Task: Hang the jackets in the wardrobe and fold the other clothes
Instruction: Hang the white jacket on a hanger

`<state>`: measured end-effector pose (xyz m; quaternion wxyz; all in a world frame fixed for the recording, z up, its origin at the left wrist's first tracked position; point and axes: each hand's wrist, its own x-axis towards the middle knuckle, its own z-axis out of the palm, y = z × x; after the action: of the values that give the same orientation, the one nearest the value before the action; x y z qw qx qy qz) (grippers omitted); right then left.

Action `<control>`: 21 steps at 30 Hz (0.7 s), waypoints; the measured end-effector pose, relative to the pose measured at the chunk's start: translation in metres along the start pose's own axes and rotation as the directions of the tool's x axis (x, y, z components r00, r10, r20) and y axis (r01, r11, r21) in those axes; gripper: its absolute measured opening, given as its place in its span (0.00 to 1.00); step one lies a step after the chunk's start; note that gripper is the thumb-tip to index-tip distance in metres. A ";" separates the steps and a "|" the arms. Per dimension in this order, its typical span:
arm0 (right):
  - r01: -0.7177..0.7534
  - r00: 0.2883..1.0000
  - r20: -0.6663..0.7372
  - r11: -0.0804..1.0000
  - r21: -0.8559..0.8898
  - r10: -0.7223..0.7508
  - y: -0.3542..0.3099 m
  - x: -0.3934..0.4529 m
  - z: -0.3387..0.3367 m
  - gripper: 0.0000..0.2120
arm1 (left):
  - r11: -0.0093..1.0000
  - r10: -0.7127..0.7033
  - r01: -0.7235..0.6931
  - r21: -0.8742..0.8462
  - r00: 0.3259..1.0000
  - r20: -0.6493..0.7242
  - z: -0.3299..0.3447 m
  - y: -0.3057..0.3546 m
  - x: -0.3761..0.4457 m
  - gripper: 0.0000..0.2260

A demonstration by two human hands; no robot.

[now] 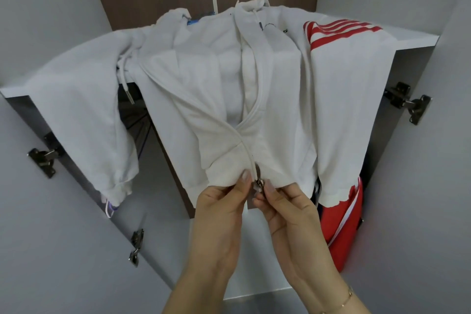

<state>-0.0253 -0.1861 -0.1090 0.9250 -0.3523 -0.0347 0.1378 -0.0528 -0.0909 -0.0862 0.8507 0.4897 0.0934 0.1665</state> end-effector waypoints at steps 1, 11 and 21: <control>0.011 1.000 0.003 1.000 -0.004 -0.011 0.001 0.000 0.001 0.08 | 1.000 -0.003 0.003 0.012 1.000 -0.001 0.000 -0.001 0.000 0.13; 0.146 0.987 -0.039 0.978 -0.150 -0.153 -0.001 0.002 0.005 0.06 | 0.991 0.092 -0.088 0.098 0.995 -0.040 0.002 -0.009 -0.001 0.11; 0.186 0.977 -0.034 0.918 -0.350 -0.211 0.001 0.012 0.001 0.11 | 0.935 0.165 -0.149 0.323 0.986 -0.023 -0.011 -0.009 -0.004 0.10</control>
<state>-0.0142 -0.1810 -0.1094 0.8587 -0.5083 -0.0610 0.0224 -0.0584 -0.0875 -0.0997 0.7413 0.6230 0.1007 0.2286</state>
